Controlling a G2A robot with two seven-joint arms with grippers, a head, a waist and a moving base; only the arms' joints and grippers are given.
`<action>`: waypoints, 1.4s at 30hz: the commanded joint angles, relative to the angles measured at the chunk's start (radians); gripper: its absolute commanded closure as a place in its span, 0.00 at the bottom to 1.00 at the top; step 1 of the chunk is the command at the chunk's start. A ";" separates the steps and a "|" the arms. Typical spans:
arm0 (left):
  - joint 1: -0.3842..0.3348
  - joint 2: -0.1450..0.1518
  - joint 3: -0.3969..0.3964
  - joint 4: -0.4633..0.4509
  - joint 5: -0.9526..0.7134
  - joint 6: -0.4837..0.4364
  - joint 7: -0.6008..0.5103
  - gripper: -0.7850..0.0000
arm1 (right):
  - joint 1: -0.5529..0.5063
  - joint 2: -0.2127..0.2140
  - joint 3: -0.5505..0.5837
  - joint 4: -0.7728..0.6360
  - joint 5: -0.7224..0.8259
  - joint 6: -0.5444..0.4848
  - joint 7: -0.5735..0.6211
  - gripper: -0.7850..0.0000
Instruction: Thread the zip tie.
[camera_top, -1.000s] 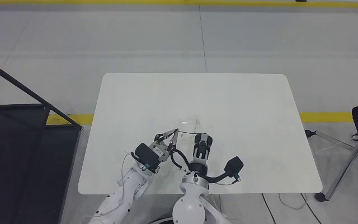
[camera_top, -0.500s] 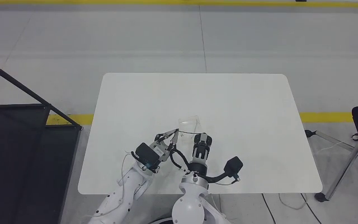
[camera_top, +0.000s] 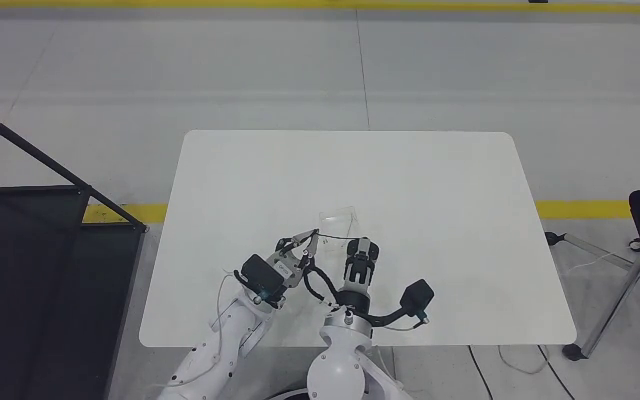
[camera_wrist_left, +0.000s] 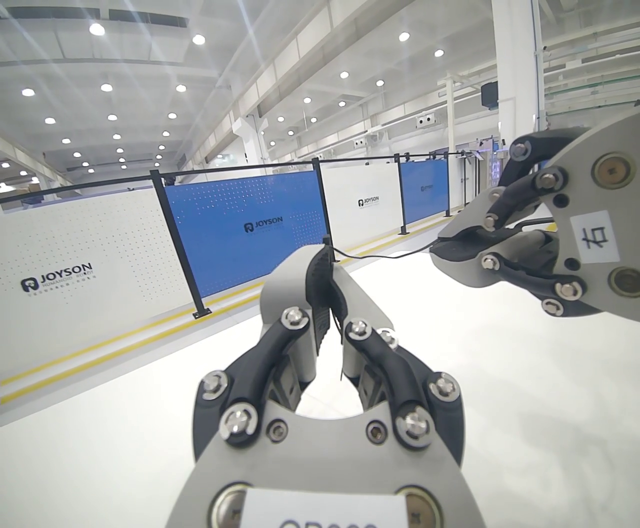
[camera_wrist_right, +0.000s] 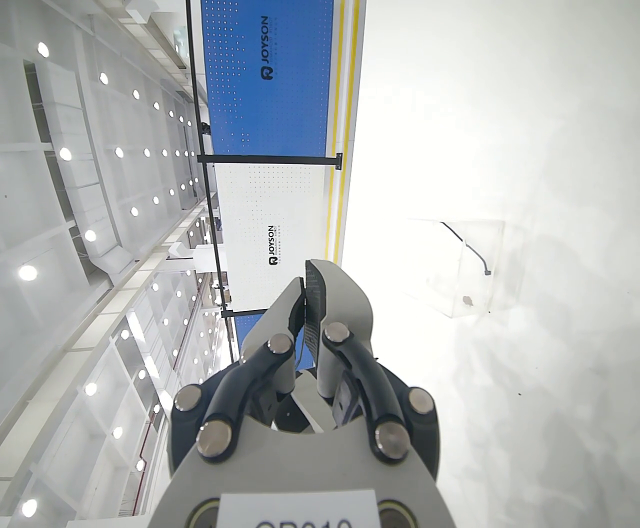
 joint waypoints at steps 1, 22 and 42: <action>0.000 0.000 0.000 0.001 0.000 0.000 -0.001 1.00 | -0.001 0.000 0.000 0.001 -0.001 -0.004 0.002 1.00; 0.001 0.000 0.001 0.004 0.004 -0.001 0.006 1.00 | -0.008 0.001 0.008 -0.007 0.008 -0.010 0.005 1.00; -0.030 0.038 -0.105 -0.004 -0.043 -0.351 -0.031 1.00 | -0.027 0.039 -0.021 0.039 -0.139 -0.120 0.000 1.00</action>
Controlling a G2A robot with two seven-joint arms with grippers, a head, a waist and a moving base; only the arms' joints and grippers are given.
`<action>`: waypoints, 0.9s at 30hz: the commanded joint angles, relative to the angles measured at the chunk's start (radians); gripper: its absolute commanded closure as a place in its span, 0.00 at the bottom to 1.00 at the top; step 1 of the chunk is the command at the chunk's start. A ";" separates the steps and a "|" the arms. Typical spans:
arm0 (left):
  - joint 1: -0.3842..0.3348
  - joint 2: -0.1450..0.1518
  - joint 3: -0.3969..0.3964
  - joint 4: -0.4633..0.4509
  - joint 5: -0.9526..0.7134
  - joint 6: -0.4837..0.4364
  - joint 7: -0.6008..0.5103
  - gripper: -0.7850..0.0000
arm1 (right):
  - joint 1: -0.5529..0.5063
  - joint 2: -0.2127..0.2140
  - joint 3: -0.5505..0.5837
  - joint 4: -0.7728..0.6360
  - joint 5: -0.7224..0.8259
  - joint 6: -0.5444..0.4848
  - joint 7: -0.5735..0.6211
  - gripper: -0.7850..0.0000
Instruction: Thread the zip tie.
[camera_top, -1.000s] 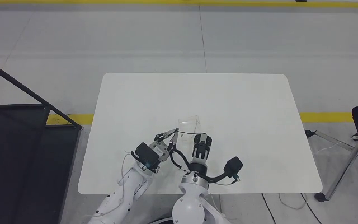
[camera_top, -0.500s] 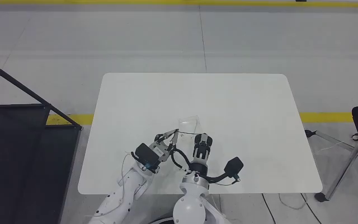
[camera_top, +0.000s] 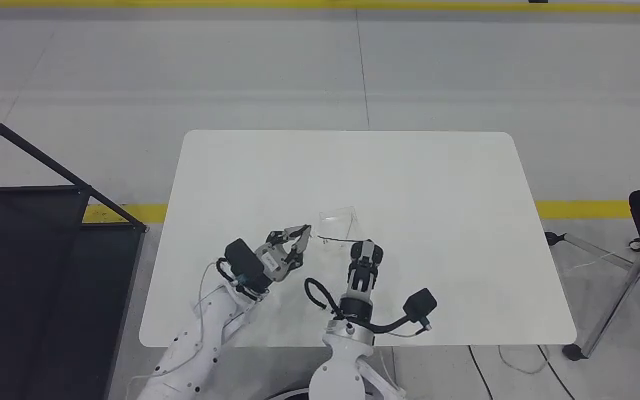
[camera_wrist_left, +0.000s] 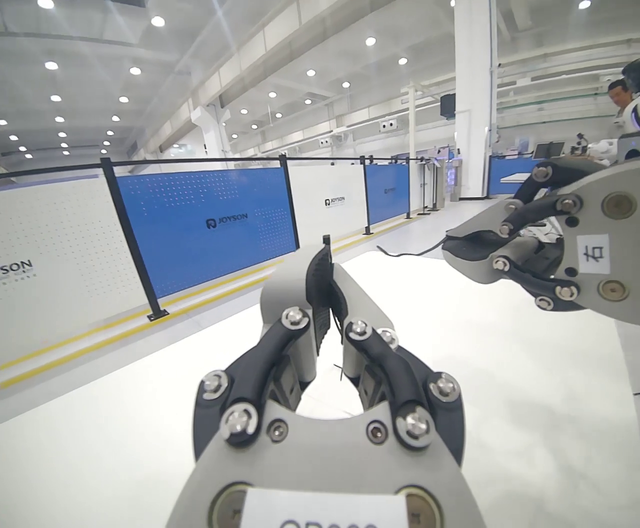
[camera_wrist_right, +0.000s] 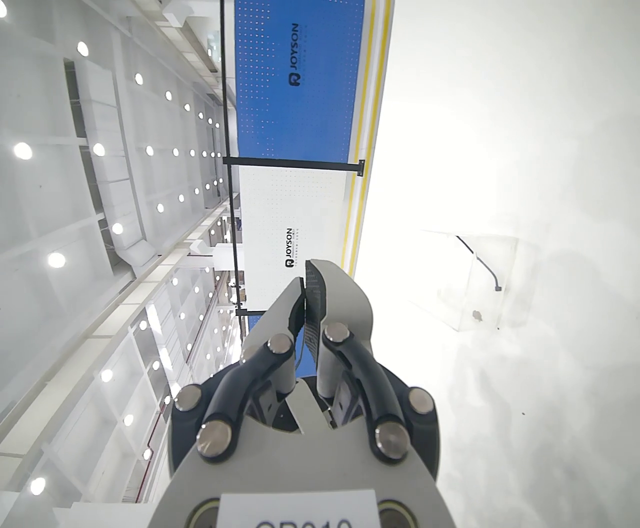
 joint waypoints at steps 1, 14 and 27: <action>-0.004 0.007 -0.014 -0.005 0.007 -0.059 -0.015 1.00 | 0.000 0.006 -0.007 0.007 -0.011 -0.013 -0.007 1.00; 0.000 0.014 -0.030 -0.014 0.018 -0.084 -0.032 1.00 | 0.002 0.012 -0.014 0.008 -0.002 -0.021 -0.038 1.00; 0.000 0.014 -0.030 -0.014 0.018 -0.084 -0.032 1.00 | 0.002 0.012 -0.014 0.008 -0.002 -0.021 -0.038 1.00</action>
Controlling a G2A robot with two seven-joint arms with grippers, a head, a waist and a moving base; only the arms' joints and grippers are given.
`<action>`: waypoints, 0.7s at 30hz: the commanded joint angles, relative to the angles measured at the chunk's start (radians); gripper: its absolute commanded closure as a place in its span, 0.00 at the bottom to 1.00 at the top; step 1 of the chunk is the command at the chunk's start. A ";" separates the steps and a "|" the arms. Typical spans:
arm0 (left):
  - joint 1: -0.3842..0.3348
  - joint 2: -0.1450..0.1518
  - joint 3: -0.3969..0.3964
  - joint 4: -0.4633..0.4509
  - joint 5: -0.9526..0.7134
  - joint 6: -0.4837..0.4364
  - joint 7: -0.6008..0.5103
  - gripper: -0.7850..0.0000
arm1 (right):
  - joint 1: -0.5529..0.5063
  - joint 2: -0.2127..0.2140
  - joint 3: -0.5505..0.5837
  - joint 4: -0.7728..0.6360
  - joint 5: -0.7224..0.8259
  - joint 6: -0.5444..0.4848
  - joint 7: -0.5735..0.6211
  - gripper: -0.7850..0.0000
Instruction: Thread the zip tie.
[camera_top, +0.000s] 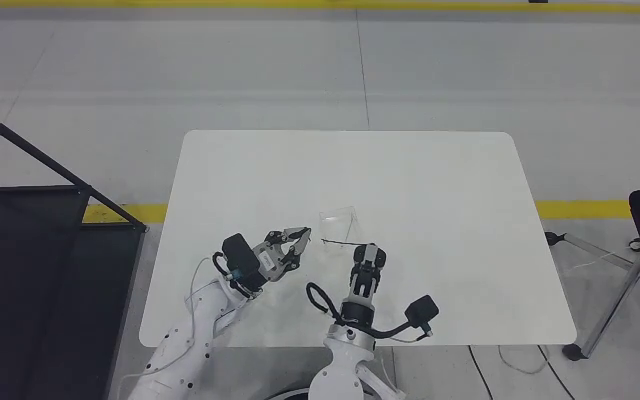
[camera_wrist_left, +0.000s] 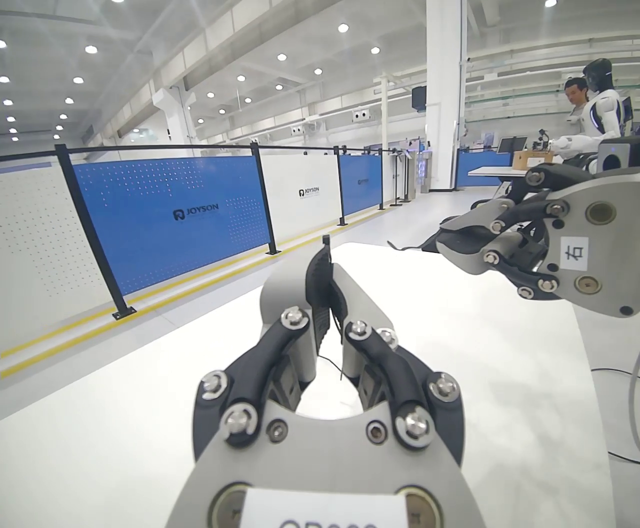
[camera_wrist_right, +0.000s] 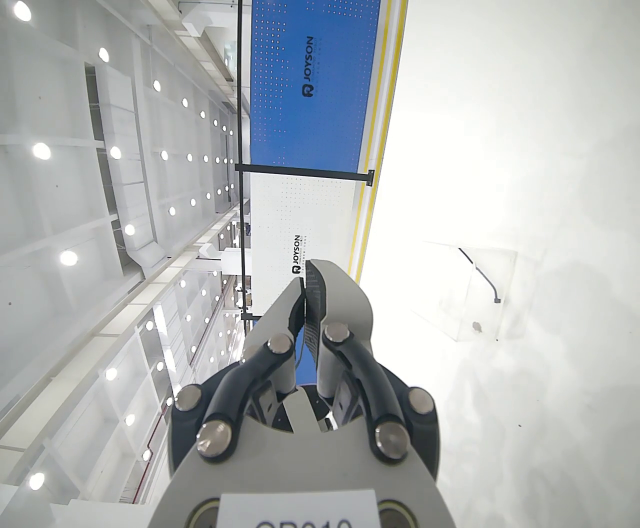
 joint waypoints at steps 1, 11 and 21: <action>0.000 0.000 0.000 0.000 0.000 0.000 0.000 1.00 | 0.000 0.000 0.000 0.000 0.000 0.000 0.000 1.00; 0.007 -0.002 -0.006 -0.018 -0.039 0.062 -0.017 1.00 | -0.011 -0.013 0.035 -0.016 0.016 -0.015 0.028 1.00; -0.006 -0.019 0.061 0.019 0.026 0.271 0.019 1.00 | 0.004 -0.051 0.021 0.055 -0.021 -0.104 -0.074 1.00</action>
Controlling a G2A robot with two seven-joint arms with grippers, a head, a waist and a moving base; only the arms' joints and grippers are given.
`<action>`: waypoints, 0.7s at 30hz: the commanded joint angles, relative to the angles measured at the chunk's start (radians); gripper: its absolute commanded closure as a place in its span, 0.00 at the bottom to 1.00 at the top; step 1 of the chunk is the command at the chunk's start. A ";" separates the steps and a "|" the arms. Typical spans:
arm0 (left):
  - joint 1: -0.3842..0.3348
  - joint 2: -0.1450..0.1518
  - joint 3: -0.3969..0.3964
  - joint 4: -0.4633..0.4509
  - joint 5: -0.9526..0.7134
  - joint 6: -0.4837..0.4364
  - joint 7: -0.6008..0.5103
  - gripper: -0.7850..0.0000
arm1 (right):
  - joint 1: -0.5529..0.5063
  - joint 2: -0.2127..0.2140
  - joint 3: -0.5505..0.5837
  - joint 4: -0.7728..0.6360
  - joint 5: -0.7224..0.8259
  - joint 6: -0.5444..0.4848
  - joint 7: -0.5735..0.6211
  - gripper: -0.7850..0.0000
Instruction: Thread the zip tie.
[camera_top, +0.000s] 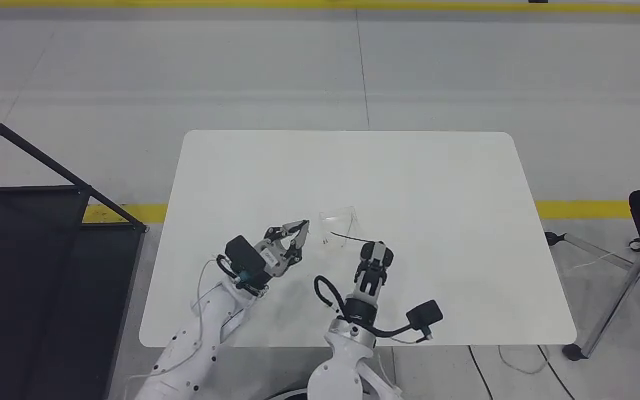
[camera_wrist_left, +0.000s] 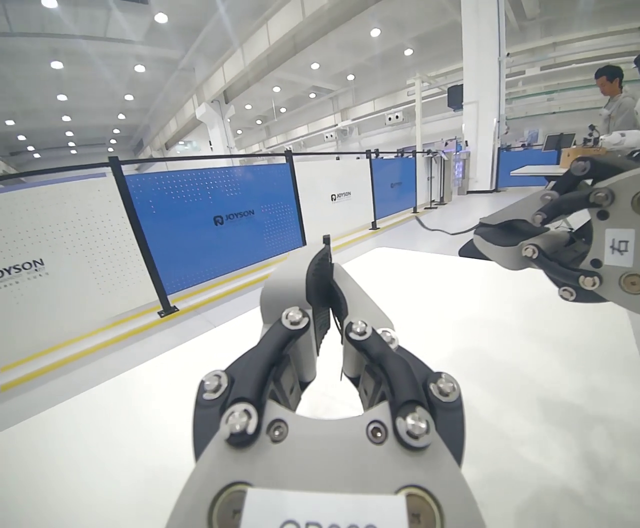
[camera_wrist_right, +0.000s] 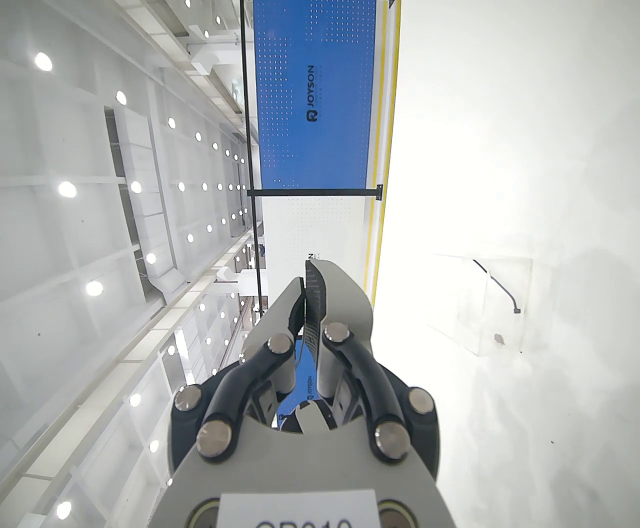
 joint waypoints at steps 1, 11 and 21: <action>-0.003 -0.008 0.026 0.015 0.012 0.076 0.013 1.00 | 0.008 -0.007 -0.008 0.017 -0.008 -0.004 -0.009 1.00; -0.008 -0.017 0.054 0.030 -0.016 0.113 0.033 1.00 | 0.009 -0.017 -0.011 0.036 -0.025 -0.012 -0.023 1.00; 0.003 -0.031 0.095 0.014 0.006 0.225 0.028 1.00 | 0.004 -0.039 -0.004 0.078 -0.083 -0.027 -0.050 1.00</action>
